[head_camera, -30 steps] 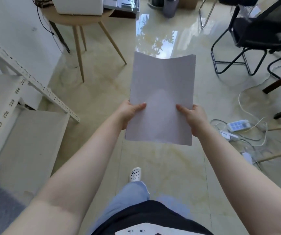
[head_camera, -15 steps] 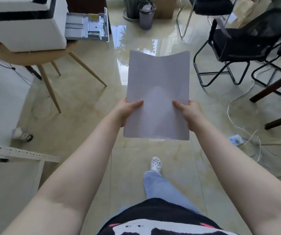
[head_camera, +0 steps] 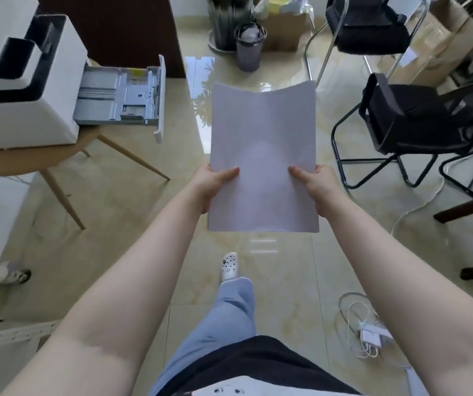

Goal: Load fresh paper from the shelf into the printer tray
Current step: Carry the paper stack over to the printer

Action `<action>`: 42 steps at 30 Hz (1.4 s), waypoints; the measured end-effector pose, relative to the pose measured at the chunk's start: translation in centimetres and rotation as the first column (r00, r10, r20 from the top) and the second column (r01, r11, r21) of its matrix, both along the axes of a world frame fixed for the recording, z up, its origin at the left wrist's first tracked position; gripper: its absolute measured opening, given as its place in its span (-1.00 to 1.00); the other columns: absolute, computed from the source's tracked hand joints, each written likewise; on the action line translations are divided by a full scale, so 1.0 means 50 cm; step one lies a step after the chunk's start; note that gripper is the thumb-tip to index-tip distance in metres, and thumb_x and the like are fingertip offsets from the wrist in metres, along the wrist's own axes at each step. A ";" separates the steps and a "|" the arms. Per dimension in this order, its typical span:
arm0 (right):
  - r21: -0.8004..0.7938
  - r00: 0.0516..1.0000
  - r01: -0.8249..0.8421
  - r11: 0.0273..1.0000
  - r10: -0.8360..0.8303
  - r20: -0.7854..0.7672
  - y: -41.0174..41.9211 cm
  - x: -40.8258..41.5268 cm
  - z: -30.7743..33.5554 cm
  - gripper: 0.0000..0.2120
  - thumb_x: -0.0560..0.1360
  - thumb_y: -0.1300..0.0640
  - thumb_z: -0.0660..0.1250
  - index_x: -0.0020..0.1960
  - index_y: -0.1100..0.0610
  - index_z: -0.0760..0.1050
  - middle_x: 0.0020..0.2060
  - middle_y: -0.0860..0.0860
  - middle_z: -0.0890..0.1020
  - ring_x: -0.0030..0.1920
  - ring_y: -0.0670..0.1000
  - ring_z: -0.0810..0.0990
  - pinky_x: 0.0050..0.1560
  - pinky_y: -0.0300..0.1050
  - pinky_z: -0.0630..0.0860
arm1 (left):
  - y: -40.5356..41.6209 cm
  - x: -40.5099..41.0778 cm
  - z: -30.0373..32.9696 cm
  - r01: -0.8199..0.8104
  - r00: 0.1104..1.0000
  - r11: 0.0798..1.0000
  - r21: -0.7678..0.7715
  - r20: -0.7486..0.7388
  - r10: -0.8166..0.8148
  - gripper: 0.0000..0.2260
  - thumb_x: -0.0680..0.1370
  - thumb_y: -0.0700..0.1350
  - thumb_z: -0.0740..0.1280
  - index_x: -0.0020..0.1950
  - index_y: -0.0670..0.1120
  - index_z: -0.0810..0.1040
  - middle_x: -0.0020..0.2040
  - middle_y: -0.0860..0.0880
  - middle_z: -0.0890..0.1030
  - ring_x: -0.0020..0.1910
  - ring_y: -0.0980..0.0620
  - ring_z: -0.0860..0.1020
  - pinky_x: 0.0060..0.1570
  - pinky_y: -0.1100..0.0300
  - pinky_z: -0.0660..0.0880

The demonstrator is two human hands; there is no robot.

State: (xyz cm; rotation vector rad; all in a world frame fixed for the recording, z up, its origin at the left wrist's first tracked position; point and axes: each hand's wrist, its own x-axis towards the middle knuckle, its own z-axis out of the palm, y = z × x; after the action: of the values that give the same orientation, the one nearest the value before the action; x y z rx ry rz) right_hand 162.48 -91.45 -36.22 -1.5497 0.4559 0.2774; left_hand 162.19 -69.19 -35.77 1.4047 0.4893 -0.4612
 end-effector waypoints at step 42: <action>-0.182 0.804 -0.589 0.787 0.594 -0.032 0.262 1.723 -0.027 -0.93 0.44 0.17 0.40 -0.19 0.17 0.58 -0.20 0.16 0.64 -0.25 0.11 0.60 -0.14 0.04 0.55 | 0.168 1.458 -0.029 -0.558 0.828 0.829 -0.038 -0.091 0.554 -0.67 0.50 -0.15 0.41 0.21 -0.25 0.54 0.06 -0.18 0.66 -0.09 -0.13 0.66 -0.17 0.04 0.63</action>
State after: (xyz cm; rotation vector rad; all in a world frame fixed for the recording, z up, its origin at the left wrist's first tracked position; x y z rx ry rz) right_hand 248.64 -78.36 -37.58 -1.8520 -0.0513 0.7177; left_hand 235.08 -60.79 -37.21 1.1156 0.9075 -0.0493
